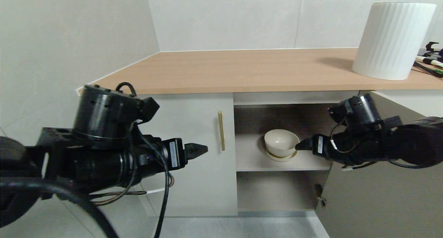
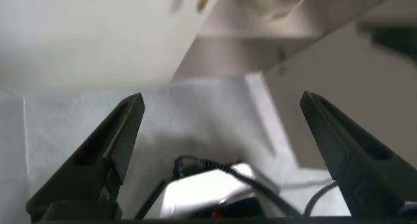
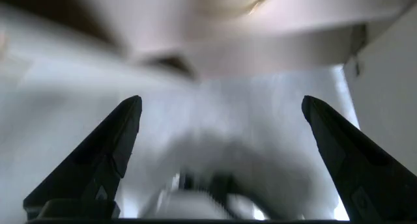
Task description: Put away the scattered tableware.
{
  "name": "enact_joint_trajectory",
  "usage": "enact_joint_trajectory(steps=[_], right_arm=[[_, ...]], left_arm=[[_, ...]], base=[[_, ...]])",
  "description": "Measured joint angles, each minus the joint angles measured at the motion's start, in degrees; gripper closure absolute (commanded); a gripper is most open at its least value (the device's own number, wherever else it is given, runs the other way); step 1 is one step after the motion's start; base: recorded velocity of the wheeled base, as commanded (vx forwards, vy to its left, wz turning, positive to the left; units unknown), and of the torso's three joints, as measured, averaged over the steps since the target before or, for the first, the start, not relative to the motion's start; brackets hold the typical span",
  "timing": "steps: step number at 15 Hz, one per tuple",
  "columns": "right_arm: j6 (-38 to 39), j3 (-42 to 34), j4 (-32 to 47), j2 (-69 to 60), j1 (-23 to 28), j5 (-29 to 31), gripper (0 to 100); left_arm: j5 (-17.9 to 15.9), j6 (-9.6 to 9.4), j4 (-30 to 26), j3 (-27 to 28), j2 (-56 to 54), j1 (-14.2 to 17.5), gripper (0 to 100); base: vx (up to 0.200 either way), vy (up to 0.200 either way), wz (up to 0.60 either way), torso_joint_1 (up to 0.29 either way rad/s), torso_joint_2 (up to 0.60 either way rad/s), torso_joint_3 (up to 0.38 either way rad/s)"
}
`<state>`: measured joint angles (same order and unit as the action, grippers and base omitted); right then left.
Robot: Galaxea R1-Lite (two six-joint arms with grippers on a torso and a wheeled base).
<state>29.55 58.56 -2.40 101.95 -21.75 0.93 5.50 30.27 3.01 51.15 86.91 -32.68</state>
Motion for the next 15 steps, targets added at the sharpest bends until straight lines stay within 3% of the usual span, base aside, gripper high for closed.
enact_joint_trajectory(steps=[4, 8, 15], right_arm=[[-1.6, -5.7, 12.4, -17.1, -5.1, -0.9, 0], [-2.2, -9.1, 17.6, -28.1, -6.3, -1.1, 0], [-4.3, -9.7, 21.2, -32.8, -6.4, -1.0, 0]], left_arm=[[0.0, -0.05, -0.4, -3.7, -10.1, 1.6, 0], [0.0, 0.02, -1.7, -6.1, -15.4, 2.6, 0], [0.0, 0.00, -1.7, -9.2, -17.3, 2.4, 0]], base=[[0.000, 0.000, 0.00, 0.000, 0.00, 0.000], [0.000, 0.000, 0.00, 0.000, 0.00, 0.000], [-0.200, 0.000, 0.00, 0.001, 0.00, 0.003]])
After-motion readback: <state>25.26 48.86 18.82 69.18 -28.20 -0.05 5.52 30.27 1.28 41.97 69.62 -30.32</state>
